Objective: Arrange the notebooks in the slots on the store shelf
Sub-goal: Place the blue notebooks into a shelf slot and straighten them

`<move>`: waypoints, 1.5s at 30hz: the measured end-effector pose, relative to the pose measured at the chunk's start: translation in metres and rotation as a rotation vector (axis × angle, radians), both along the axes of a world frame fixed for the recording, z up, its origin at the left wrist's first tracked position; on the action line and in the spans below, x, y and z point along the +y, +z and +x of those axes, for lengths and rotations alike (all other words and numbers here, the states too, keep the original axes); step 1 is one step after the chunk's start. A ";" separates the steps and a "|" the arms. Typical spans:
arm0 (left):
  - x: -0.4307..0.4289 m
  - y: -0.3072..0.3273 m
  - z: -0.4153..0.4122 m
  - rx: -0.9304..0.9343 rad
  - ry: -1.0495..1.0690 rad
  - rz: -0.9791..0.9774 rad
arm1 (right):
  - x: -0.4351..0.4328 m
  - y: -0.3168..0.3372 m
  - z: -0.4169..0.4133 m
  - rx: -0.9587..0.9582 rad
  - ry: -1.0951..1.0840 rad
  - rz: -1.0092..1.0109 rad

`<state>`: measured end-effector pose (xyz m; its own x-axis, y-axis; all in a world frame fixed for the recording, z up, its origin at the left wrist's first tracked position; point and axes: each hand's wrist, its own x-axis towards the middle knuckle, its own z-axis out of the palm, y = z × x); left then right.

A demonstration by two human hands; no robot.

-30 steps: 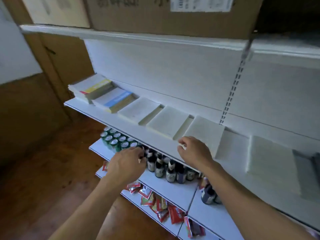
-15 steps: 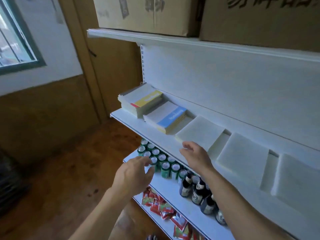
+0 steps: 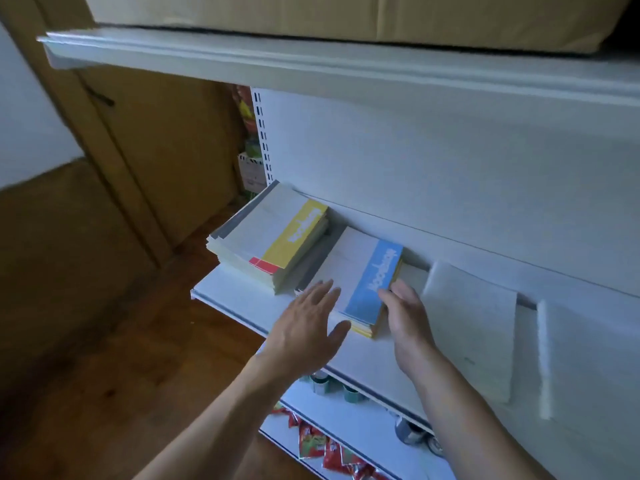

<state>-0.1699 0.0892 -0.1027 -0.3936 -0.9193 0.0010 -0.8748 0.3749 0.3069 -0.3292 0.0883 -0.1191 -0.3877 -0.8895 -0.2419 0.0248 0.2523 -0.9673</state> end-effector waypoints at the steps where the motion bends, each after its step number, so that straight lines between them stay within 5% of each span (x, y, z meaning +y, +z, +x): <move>1: -0.015 -0.003 0.000 -0.053 -0.034 -0.021 | -0.005 -0.005 0.004 -0.009 -0.015 -0.001; 5: -0.052 -0.017 0.010 -0.189 -0.158 -0.011 | -0.011 -0.009 0.021 0.006 -0.120 0.013; 10: -0.053 -0.030 0.026 -0.127 -0.395 -0.008 | -0.011 -0.019 0.031 0.031 -0.281 0.044; 23: -0.078 -0.025 0.024 -0.087 -0.424 0.030 | -0.005 -0.019 0.037 0.079 -0.440 0.044; 29: -0.097 -0.007 0.008 0.177 -0.223 0.368 | -0.006 -0.010 0.042 0.076 -0.459 0.009; 37: -0.114 0.013 0.007 0.764 0.022 0.802 | -0.002 0.000 0.048 0.052 -0.514 -0.053; 45: -0.091 0.022 -0.012 1.022 -0.008 0.867 | 0.043 0.029 0.032 -0.131 -0.522 -0.204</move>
